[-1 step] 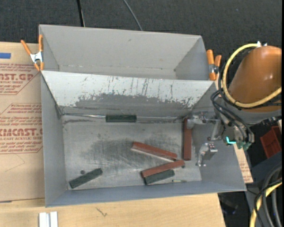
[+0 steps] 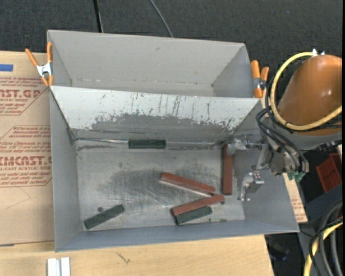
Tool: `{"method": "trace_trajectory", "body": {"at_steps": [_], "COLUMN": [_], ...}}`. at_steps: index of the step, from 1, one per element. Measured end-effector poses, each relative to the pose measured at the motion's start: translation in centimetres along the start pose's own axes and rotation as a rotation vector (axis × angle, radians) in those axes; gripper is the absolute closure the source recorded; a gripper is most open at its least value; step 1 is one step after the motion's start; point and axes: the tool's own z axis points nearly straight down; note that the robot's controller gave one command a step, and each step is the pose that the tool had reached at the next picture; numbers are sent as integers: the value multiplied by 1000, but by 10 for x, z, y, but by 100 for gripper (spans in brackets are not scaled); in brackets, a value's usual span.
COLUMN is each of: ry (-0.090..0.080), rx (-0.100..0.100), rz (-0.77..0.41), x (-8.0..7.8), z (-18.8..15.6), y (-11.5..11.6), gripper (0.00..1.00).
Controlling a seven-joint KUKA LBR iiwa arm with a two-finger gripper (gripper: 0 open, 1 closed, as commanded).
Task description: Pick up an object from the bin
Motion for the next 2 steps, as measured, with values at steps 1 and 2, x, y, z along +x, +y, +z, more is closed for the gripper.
{"method": "trace_trajectory", "body": {"at_steps": [1, 2], "ry": [-7, 8], "rx": [1, -2], "rz": [-47, -95], "x": [-28, -14], "z": [63, 136], "y": [34, 33], "gripper": [0, 0]}}
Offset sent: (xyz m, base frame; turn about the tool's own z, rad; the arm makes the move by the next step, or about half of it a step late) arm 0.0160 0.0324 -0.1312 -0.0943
